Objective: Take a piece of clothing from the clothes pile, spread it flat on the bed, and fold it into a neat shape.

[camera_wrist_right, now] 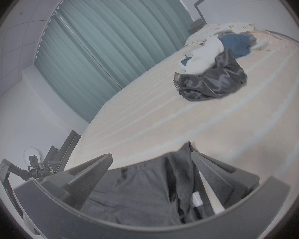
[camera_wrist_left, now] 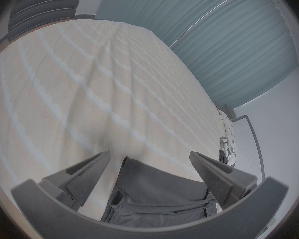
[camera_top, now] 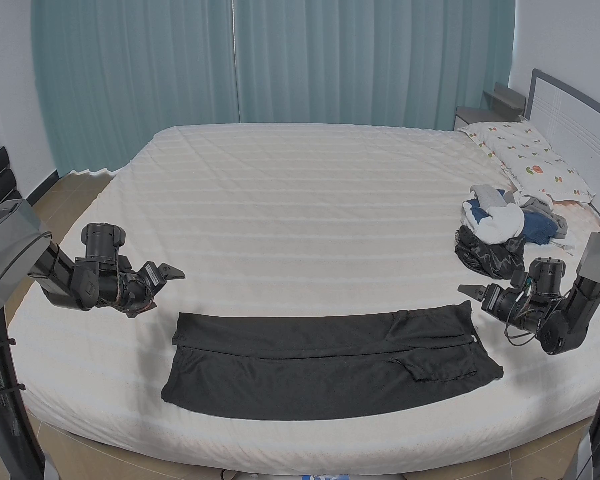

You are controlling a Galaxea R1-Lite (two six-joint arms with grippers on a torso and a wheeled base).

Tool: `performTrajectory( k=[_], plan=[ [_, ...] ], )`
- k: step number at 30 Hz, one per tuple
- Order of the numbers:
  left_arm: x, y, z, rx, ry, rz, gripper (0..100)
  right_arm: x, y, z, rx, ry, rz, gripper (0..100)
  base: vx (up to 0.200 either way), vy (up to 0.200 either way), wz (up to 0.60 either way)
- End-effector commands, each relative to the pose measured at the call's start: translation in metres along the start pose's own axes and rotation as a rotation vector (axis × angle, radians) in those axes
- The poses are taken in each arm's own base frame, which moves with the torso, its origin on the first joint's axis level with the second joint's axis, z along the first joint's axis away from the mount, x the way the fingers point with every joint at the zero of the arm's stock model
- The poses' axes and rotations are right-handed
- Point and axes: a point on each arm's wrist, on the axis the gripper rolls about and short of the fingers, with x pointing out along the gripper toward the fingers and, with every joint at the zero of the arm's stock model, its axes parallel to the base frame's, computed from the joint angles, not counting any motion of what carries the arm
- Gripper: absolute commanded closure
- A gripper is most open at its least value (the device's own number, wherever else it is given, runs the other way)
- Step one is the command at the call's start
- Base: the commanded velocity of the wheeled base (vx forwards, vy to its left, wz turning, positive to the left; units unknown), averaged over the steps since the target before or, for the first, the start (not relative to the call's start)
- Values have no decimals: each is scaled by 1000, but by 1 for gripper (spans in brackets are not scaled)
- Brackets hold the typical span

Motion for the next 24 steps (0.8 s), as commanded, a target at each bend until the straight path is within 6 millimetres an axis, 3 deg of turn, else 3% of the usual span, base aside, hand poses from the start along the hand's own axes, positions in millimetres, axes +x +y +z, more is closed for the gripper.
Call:
performTrajectory(
  k=[1,7,16,24],
  plan=[
    [-19,4,-17,-25,52,34,0,-36,10,-10,63,21,-18,0,0,0,0],
    [-28,20,-44,-60,99,60,0,-47,12,-18,182,25,-16,0,-67,0,0],
    [-32,29,-70,-72,121,63,0,-41,1,-29,288,51,-34,0,-22,0,0],
    [-29,26,-77,-54,122,83,0,-37,-5,-35,292,54,-39,0,0,0,0]
  ],
)
